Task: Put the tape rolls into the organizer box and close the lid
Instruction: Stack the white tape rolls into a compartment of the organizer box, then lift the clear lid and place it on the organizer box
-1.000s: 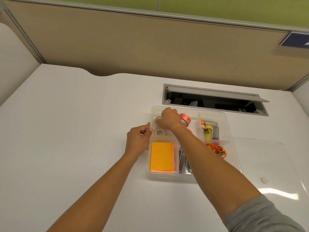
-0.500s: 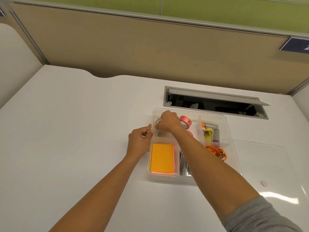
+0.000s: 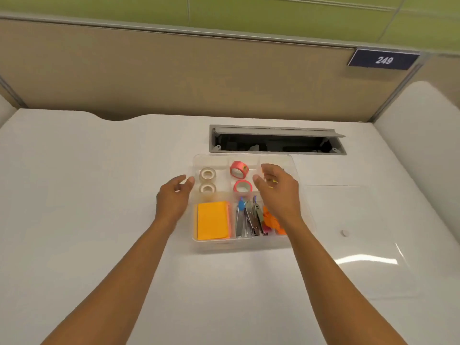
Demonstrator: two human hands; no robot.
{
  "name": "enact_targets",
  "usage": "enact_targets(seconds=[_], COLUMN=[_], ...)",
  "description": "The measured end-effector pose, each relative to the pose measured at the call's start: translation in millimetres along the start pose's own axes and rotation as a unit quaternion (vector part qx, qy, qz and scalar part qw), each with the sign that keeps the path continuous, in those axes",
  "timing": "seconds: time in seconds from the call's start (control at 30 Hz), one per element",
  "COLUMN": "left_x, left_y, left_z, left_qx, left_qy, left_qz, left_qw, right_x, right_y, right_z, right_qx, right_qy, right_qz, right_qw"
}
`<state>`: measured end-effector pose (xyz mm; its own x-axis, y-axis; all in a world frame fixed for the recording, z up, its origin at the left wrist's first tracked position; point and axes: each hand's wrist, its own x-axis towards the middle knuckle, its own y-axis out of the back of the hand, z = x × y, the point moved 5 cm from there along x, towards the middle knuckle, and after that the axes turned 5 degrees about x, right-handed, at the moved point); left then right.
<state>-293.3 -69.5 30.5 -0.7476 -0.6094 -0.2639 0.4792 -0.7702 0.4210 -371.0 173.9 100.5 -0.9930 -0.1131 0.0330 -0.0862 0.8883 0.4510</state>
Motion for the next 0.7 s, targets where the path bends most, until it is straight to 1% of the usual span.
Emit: enact_targets(seconds=[0.1,0.17,0.27,0.37,0.5,0.7], left_x=[-12.8,-25.0,-43.6,-55.7,-64.6,-73.1], left_y=[3.3,2.7,0.2,-0.8,-0.3,1.7], left_z=[-8.2,-16.5,-29.0,-38.7,-43.0,-40.8], left_qx=[0.013,0.029,0.05,0.055,0.063,0.068], left_qy=[0.001,0.002,-0.003,-0.005,-0.006,-0.017], left_qz=[-0.005,-0.014,-0.029,-0.037,-0.04,-0.041], left_qw=[1.0,0.999,0.998,0.998,0.997,0.997], right_x=[-23.2,-40.3,-69.1,-99.7,-136.5,-162.6], right_y=[56.8,90.1,127.5,148.5,161.4,175.1], right_z=[31.2,59.9,104.7,138.4,168.1,189.9], right_qx=[-0.008,-0.012,-0.01,-0.032,-0.059,-0.011], right_qy=[-0.045,-0.087,-0.147,-0.21,-0.292,-0.358], right_qz=[0.09,0.15,0.233,0.299,0.345,0.385], right_qw=[0.995,0.985,0.961,0.93,0.89,0.851])
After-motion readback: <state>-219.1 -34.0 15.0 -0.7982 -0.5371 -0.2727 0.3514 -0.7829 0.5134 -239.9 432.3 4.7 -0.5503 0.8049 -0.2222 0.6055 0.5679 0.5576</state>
